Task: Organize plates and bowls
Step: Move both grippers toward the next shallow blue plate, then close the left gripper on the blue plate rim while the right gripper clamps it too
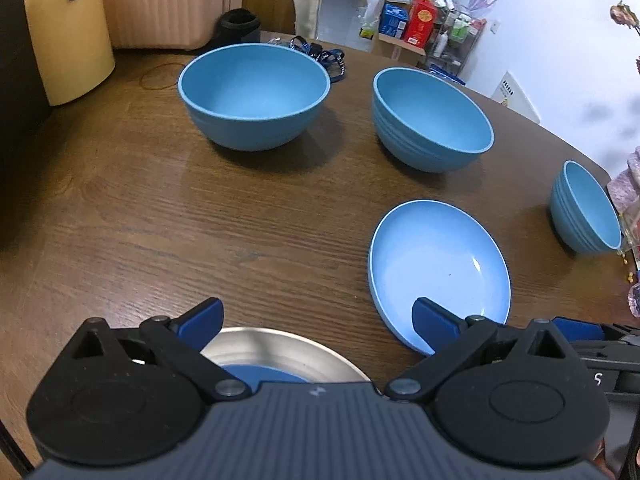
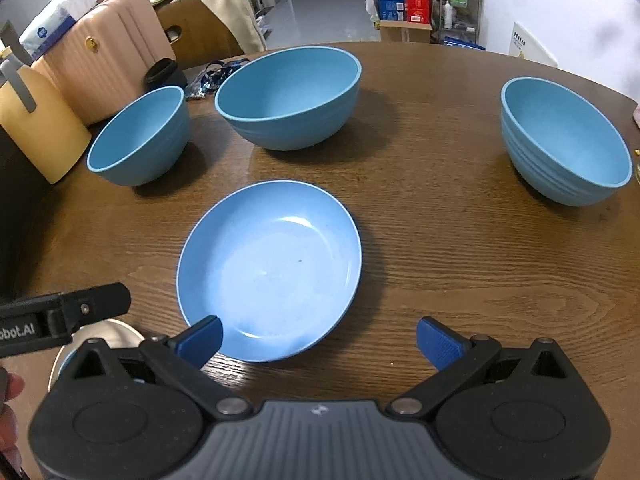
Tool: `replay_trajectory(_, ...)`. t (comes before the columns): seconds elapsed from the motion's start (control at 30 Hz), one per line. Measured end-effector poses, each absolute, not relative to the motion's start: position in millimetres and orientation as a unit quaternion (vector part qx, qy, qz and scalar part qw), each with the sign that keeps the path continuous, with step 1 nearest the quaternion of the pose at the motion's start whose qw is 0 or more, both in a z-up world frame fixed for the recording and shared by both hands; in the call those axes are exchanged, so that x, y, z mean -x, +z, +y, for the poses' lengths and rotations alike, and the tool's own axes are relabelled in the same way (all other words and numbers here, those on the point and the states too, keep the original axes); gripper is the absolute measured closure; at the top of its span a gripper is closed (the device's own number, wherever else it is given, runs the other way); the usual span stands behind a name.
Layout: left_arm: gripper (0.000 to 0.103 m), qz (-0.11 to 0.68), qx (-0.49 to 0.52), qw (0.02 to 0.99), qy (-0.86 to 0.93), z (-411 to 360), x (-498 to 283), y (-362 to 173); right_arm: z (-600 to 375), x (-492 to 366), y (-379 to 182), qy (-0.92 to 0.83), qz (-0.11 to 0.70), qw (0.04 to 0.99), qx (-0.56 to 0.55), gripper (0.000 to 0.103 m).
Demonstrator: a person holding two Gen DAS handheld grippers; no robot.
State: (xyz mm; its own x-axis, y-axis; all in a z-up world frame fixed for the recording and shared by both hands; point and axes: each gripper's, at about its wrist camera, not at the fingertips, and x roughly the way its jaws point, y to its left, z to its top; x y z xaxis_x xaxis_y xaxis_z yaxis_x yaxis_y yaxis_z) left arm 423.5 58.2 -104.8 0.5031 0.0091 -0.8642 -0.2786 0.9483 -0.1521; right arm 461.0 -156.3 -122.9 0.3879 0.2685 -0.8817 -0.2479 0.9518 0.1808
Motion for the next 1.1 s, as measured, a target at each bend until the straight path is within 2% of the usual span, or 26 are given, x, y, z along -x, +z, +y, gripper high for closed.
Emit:
replay_trajectory(0.23, 0.001, 0.487, 0.156, 0.855, 0.086, 50, -432, -105, -160, -468, -121, 0.148, 0.517, 0.843, -0.009, 0.0)
replay_trajectory(0.33, 0.004, 0.49, 0.156, 0.853, 0.088, 45, -439, -107, -164, -473, -120, 0.148, 0.513, 0.846, -0.005, 0.004)
replay_trajectory(0.53, 0.018, 0.508, 0.153, 0.842, 0.094, 31, -454, -115, -168, -483, -128, 0.152, 0.519, 0.841, 0.002, 0.016)
replay_trajectory(0.6, 0.027, 0.513, 0.155, 0.839, 0.095, 28, -457, -119, -168, -486, -131, 0.154, 0.52, 0.84, 0.004, 0.02)
replay_trajectory(0.73, 0.033, 0.52, 0.157, 0.833, 0.102, 24, -462, -124, -167, -492, -134, 0.162, 0.52, 0.839, 0.009, 0.031)
replay_trajectory(0.8, 0.04, 0.524, 0.16, 0.83, 0.106, 23, -464, -126, -167, -496, -135, 0.166, 0.519, 0.839, 0.009, 0.035)
replay_trajectory(0.87, 0.043, 0.529, 0.167, 0.825, 0.111, 24, -467, -130, -168, -499, -135, 0.167, 0.518, 0.839, 0.012, 0.043)
replay_trajectory(1.0, 0.056, 0.537, 0.17, 0.818, 0.118, 22, -472, -137, -171, -503, -137, 0.169, 0.519, 0.838, 0.01, 0.044)
replay_trajectory(1.1, 0.063, 0.542, 0.176, 0.813, 0.119, 23, -475, -141, -173, -507, -141, 0.17, 0.523, 0.835, 0.007, 0.052)
